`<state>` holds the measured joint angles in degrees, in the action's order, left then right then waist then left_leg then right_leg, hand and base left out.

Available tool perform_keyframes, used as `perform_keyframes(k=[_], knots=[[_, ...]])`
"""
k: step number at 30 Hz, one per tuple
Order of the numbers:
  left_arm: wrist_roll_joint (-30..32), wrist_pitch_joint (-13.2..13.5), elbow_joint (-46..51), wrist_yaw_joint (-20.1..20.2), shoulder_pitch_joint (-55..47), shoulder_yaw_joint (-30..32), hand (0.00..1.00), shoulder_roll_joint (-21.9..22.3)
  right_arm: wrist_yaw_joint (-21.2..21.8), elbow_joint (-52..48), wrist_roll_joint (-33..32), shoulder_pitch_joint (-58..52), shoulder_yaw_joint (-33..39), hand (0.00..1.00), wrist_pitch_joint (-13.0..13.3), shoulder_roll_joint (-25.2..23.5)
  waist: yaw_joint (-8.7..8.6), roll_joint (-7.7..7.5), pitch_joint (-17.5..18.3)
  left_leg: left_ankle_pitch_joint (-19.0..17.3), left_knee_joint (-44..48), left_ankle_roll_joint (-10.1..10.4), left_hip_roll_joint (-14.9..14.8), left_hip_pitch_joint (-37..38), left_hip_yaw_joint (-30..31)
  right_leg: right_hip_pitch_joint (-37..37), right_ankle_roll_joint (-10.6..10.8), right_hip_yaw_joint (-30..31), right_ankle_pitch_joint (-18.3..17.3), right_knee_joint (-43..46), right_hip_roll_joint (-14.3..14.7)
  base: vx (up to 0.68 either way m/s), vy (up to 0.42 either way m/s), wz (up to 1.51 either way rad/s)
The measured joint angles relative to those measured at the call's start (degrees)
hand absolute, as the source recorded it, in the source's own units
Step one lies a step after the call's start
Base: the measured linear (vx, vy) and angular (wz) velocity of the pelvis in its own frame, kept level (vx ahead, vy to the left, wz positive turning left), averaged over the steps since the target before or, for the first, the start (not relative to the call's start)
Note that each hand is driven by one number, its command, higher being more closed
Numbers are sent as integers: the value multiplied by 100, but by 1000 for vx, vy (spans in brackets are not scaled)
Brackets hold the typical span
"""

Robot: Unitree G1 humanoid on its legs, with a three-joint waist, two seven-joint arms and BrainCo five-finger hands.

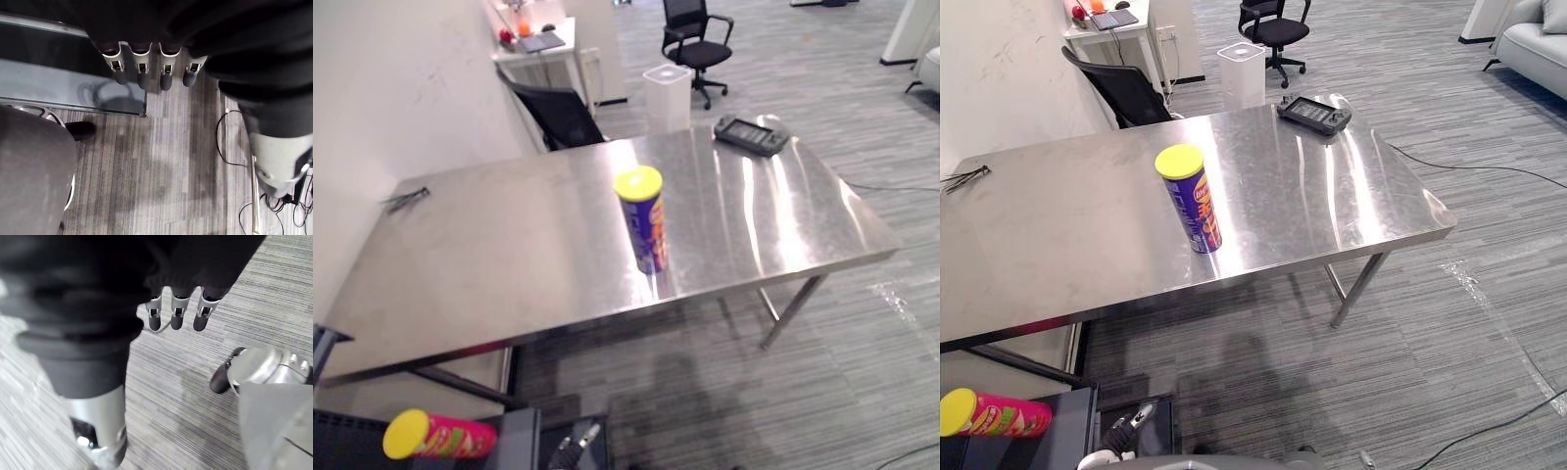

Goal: Put the gum and the chips on the shelf.

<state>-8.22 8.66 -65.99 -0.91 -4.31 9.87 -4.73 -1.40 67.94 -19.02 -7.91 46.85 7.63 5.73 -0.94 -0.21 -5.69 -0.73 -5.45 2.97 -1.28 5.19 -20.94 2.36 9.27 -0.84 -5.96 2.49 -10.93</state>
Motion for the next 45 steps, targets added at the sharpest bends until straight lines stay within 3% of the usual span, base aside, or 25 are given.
perform_keyframes(k=[3, 7, 11, 13, 16, 21, 23, 27, 32, 36, 40, 45], knots=[[2, -1, 2, 12, -9, 176, 0, -12, -100, -2, -222, 179, 1094, 0, -12, 393, -6, -66, 19, -1, -25, -1, 49, -71, 95, 10, 20, -88, 12, -76, -51, 15, 15, 13], [-1, -4, 36, 17, -6, 262, 0, -47, -288, -98, -784, 565, 1905, 0, 16, 1072, -47, -148, 74, 12, -25, -20, 76, -258, 211, -27, 12, -209, 142, -152, -31, 25, 12, 19], [-4, -4, 67, 17, -46, 370, 0, -43, -589, -1559, -905, 796, 1734, 0, 73, 1194, -53, -194, 73, 12, -5, -20, 47, -252, 259, -22, 11, -251, 143, -132, -40, 19, -16, 5], [-4, -4, 84, 9, -64, 402, 0, -43, -883, -2867, -837, 889, 1354, 0, 227, 1241, -50, -188, 77, 13, -4, -22, 47, -300, 262, -95, 5, -250, 182, -122, -42, 0, 0, 0], [-2, -7, 135, 8, -118, 394, 0, -28, -1308, -4638, -274, 993, 695, 0, 445, 1255, -54, -131, 113, 32, -4, -48, 27, -389, 261, -184, -1, -253, 241, -103, -21, -4, -1, -1], [63, -27, 338, 13, -183, 340, 0, 9, -1641, -5801, 577, 1432, 203, 0, 560, 1242, -26, -133, 125, 80, -37, -109, 13, -485, 382, -244, -24, -351, 325, -46, -7, -22, -13, 11], [67, -49, 407, 21, -200, 329, 0, 13, -1548, -6335, 789, 1432, -141, 0, 566, 1240, -22, -134, 126, 114, -33, -126, 8, -562, 401, -313, -20, -368, 376, -46, -1, -16, 3, 8], [232, -44, 582, 143, -248, 171, 0, 13, -960, -7228, 785, 1434, -961, 0, 722, 1241, 18, -139, 130, 192, -4, -160, -29, -599, 475, -305, -63, -501, 534, -67, 39, -12, -6, 8], [281, -41, 726, 182, -250, -11, 0, 19, -250, -7561, 709, 1355, -2371, 0, 789, 1233, 128, -161, 143, 254, -36, -186, -22, -642, 577, -265, -77, -569, 629, -149, 39, -52, 0, 10], [276, -32, 781, 183, -232, -96, 0, 19, 342, -7561, 255, 1318, -3355, 0, 768, 1087, 282, -168, 140, 385, -46, -187, 17, -710, 752, -178, -80, -831, 608, -261, 20, -85, -17, 21], [277, 11, 775, 177, -223, -96, 0, 10, 577, -7356, -14, 1353, -3993, 0, 705, 977, 334, -195, 124, 451, -52, -132, 64, -717, 863, -124, -96, -952, 327, -231, -33, -97, -19, 14], [275, 10, 785, 177, -219, -42, 0, 8, 614, -7286, -202, 1458, -4306, 0, 664, 955, 351, -225, 106, 533, -53, -129, 12, -840, 997, -159, -72, -1110, 277, -238, 23, -50, -16, 17]])
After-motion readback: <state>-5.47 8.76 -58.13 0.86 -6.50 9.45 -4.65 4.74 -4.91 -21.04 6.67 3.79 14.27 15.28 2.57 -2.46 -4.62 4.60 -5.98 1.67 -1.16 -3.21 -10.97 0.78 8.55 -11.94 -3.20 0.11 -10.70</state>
